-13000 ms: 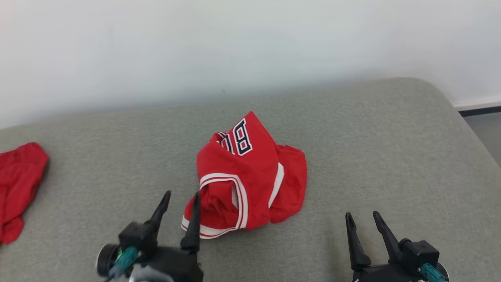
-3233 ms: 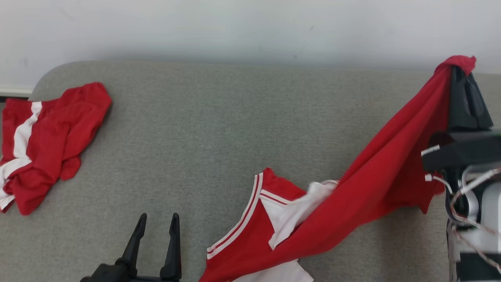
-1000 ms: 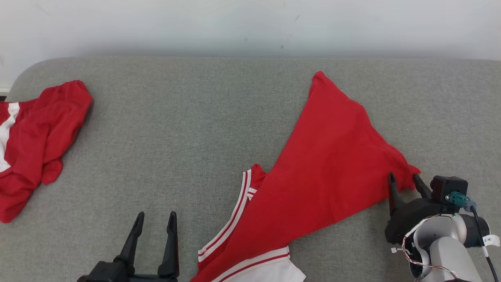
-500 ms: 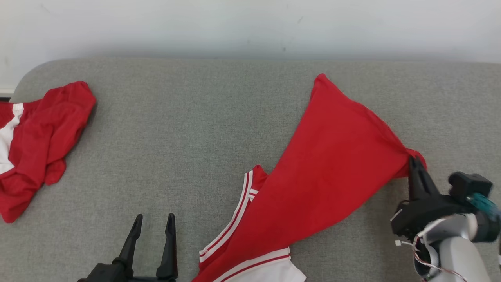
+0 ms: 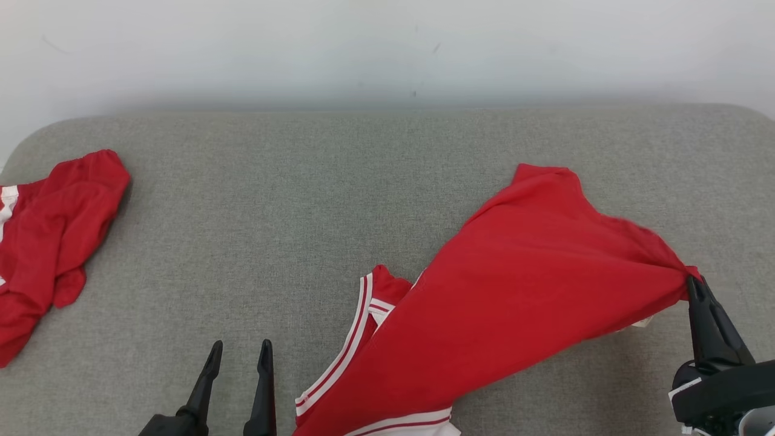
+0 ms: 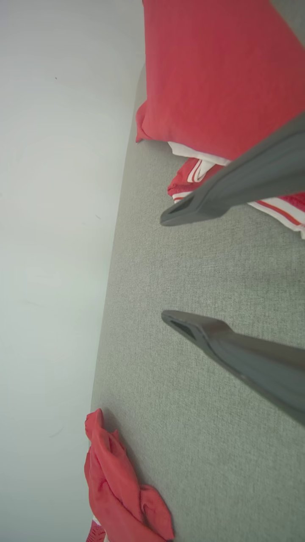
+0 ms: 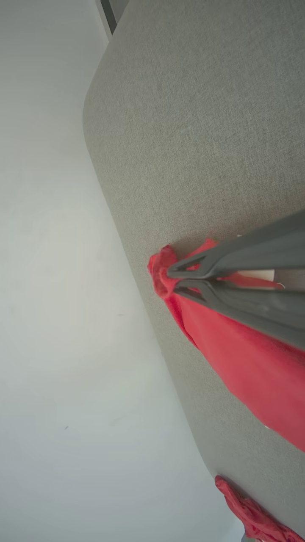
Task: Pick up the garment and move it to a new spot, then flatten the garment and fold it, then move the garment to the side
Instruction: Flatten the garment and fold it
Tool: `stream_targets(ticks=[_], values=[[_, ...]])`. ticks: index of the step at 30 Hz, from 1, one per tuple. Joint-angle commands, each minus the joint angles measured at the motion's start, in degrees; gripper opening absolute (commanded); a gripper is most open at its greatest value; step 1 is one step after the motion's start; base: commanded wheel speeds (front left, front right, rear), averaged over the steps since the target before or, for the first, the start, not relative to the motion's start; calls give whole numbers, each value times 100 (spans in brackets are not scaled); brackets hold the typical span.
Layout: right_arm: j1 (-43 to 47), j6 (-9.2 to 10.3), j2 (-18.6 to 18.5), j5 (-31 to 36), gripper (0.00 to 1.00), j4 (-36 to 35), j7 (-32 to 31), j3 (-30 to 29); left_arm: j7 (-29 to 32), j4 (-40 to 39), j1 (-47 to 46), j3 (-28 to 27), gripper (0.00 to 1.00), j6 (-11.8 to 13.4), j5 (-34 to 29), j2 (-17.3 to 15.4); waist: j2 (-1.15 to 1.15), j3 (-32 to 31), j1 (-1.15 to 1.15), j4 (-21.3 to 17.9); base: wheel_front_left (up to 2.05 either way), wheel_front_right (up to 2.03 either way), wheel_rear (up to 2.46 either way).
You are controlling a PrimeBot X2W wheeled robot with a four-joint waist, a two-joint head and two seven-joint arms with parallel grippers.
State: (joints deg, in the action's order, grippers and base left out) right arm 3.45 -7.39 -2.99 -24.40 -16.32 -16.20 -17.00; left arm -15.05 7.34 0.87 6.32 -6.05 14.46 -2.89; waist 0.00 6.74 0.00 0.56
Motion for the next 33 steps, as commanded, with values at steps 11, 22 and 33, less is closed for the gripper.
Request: stream_targets(ticks=[11, 22, 33], values=[[-1514, -20, 17, 936, 0, 1542, -78, -304, -19, 31, -121, 76, 100, -37, -5, 1, 0, 85, 0, 227, 0, 0, 0], [-2184, -20, -87, 1758, 100, 2979, 772, -424, -19, -14, -117, 34, 100, 43, 100, 2, 0, 187, 0, 565, 0, 0, 0], [-1170, -20, 9, 1304, 100, 2433, 1879, 279, -19, -13, -57, -34, 100, 40, 78, 1, 0, 49, 0, 126, 0, 0, 0]])
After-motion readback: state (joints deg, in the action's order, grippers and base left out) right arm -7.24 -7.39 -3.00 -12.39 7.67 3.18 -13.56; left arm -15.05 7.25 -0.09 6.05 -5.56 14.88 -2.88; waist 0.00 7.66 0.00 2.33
